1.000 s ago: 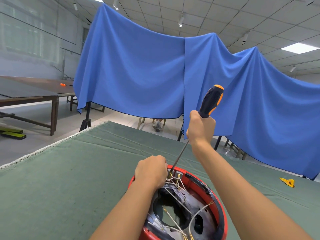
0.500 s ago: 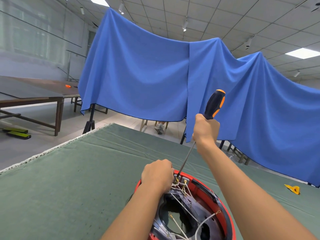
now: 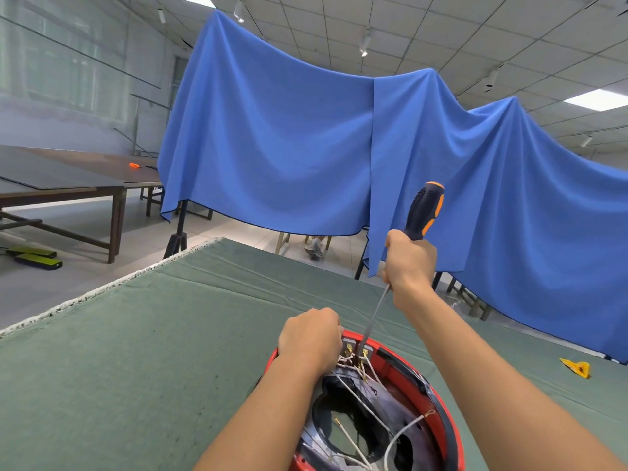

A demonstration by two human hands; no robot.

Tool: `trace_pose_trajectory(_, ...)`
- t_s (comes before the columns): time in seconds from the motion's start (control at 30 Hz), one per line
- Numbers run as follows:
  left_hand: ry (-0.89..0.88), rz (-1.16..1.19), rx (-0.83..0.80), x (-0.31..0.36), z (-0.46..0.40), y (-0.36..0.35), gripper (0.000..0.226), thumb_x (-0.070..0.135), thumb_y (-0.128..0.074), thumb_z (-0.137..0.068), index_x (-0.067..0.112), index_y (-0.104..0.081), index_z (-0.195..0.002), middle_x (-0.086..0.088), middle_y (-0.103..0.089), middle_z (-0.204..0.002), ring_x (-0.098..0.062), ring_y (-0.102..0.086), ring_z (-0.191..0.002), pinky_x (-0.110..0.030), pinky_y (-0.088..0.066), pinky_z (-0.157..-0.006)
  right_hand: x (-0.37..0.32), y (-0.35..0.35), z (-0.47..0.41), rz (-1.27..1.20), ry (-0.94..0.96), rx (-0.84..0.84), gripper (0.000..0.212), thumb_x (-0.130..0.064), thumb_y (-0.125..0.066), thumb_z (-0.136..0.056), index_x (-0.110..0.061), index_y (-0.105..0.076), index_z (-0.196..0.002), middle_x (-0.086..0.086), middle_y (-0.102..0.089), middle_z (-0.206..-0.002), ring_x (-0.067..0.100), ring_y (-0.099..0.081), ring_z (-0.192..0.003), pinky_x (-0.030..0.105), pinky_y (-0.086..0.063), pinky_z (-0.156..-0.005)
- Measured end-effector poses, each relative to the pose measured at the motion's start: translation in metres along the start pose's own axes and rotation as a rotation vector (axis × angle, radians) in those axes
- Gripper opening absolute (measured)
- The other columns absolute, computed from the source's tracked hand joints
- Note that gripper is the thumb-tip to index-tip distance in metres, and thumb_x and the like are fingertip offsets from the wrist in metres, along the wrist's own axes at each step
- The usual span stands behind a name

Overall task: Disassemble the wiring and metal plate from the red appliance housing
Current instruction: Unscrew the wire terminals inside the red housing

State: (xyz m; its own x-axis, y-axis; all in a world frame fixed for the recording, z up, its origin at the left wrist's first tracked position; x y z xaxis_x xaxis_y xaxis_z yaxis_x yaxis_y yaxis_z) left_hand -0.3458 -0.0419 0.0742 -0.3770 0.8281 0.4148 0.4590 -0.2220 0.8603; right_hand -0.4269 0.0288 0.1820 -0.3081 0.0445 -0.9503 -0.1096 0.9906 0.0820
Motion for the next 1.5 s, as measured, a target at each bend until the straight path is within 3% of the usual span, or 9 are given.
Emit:
trace_pose_trajectory(0.17,-0.019,-0.024,0.012,-0.001,-0.001,-0.002,0.027,0.026,-0.038,-0.098,0.016,-0.062,-0.1,-0.008,-0.067,-0.103,-0.032,-0.06,-0.093,-0.034,-0.037,-0.071,0.002,0.011,0.007,-0.107,0.076,0.016,0.027,-0.013,-0.05,-0.075,-0.02,-0.027,-0.061,-0.002,-0.023,-0.051,0.018,-0.02,-0.048,0.03,-0.021,-0.05)
trace_pose_trajectory(0.37,-0.049,-0.041,0.014,-0.003,-0.009,-0.003,0.029,0.028,-0.038,-0.097,0.016,-0.064,-0.103,-0.009,-0.067,-0.106,-0.033,-0.06,-0.096,-0.035,-0.04,-0.075,-0.006,0.019,0.017,-0.279,0.168,0.021,0.022,-0.008,-0.049,-0.076,-0.017,-0.035,-0.062,0.001,-0.023,-0.052,0.013,-0.021,-0.039,0.022,-0.021,-0.04)
trace_pose_trajectory(0.57,-0.102,-0.005,0.011,-0.008,-0.017,-0.003,0.028,0.025,-0.04,-0.092,0.02,-0.067,-0.098,-0.006,-0.068,-0.103,-0.032,-0.061,-0.096,-0.035,-0.043,-0.077,0.002,0.019,0.027,-0.284,0.299,-0.002,0.019,-0.004,-0.049,-0.08,-0.006,-0.041,-0.063,0.007,-0.024,-0.056,0.016,-0.021,-0.041,0.021,-0.022,-0.037)
trace_pose_trajectory(0.73,-0.12,0.011,0.019,-0.01,-0.021,-0.008,0.028,0.026,-0.04,-0.091,0.021,-0.068,-0.096,-0.003,-0.07,-0.099,-0.03,-0.062,-0.092,-0.033,-0.043,-0.076,0.008,0.019,0.024,-0.282,0.291,0.043,0.02,-0.01,-0.051,-0.076,-0.011,-0.038,-0.06,0.008,-0.026,-0.056,0.019,-0.022,-0.048,0.028,-0.022,-0.044)
trace_pose_trajectory(0.97,-0.112,0.001,0.032,-0.009,-0.022,-0.008,0.03,0.028,-0.04,-0.091,0.021,-0.067,-0.1,-0.005,-0.069,-0.103,-0.031,-0.061,-0.096,-0.035,-0.045,-0.079,0.01,0.015,0.021,-0.245,0.272,0.018,0.017,-0.008,-0.051,-0.08,-0.009,-0.043,-0.065,0.009,-0.027,-0.056,0.02,-0.024,-0.048,0.027,-0.024,-0.045)
trace_pose_trajectory(1.1,-0.106,-0.007,0.036,-0.01,-0.02,-0.009,0.03,0.028,-0.039,-0.093,0.021,-0.067,-0.102,-0.006,-0.068,-0.103,-0.031,-0.061,-0.095,-0.036,-0.044,-0.077,0.004,0.011,0.014,-0.082,0.224,-0.037,0.018,-0.015,-0.051,-0.079,-0.011,-0.039,-0.065,0.001,-0.031,-0.047,0.017,-0.041,-0.031,0.033,-0.036,-0.048)
trace_pose_trajectory(1.23,-0.108,-0.015,0.043,-0.011,-0.019,-0.01,0.03,0.028,-0.038,-0.094,0.02,-0.066,-0.099,-0.006,-0.068,-0.101,-0.031,-0.061,-0.093,-0.034,-0.04,-0.072,0.0,0.003,0.008,0.167,0.277,-0.049,0.025,-0.027,-0.047,-0.078,-0.011,-0.039,-0.061,0.003,-0.044,-0.047,0.027,-0.066,-0.051,0.038,-0.042,-0.06)
trace_pose_trajectory(1.33,-0.111,-0.017,0.042,-0.01,-0.018,-0.01,0.03,0.028,-0.037,-0.094,0.02,-0.066,-0.099,-0.006,-0.068,-0.101,-0.031,-0.061,-0.093,-0.034,-0.041,-0.073,-0.006,-0.004,0.005,0.364,0.347,0.006,0.028,-0.032,-0.045,-0.076,-0.013,-0.046,-0.057,0.007,-0.064,-0.055,0.024,-0.058,-0.057,0.032,-0.043,-0.059)
trace_pose_trajectory(1.5,-0.111,-0.01,0.042,-0.01,-0.017,-0.009,0.03,0.027,-0.037,-0.094,0.019,-0.066,-0.098,-0.005,-0.068,-0.1,-0.03,-0.061,-0.091,-0.033,-0.04,-0.071,-0.006,-0.016,-0.006,0.498,0.395,0.063,0.028,-0.033,-0.045,-0.079,-0.012,-0.048,-0.061,0.008,-0.066,-0.065,0.026,-0.057,-0.063,0.029,-0.039,-0.055)
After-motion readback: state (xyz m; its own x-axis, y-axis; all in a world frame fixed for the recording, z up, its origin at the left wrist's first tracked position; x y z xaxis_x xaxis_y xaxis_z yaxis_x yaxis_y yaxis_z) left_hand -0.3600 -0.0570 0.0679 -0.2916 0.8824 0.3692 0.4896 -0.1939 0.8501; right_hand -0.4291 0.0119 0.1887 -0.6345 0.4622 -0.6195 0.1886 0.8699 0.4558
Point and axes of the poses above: each hand's wrist, its own z-axis away from the middle knuckle, its own y-axis out of the back of the hand, x = y × z, the point moved 1 cm from there along -z, towards the middle knuckle
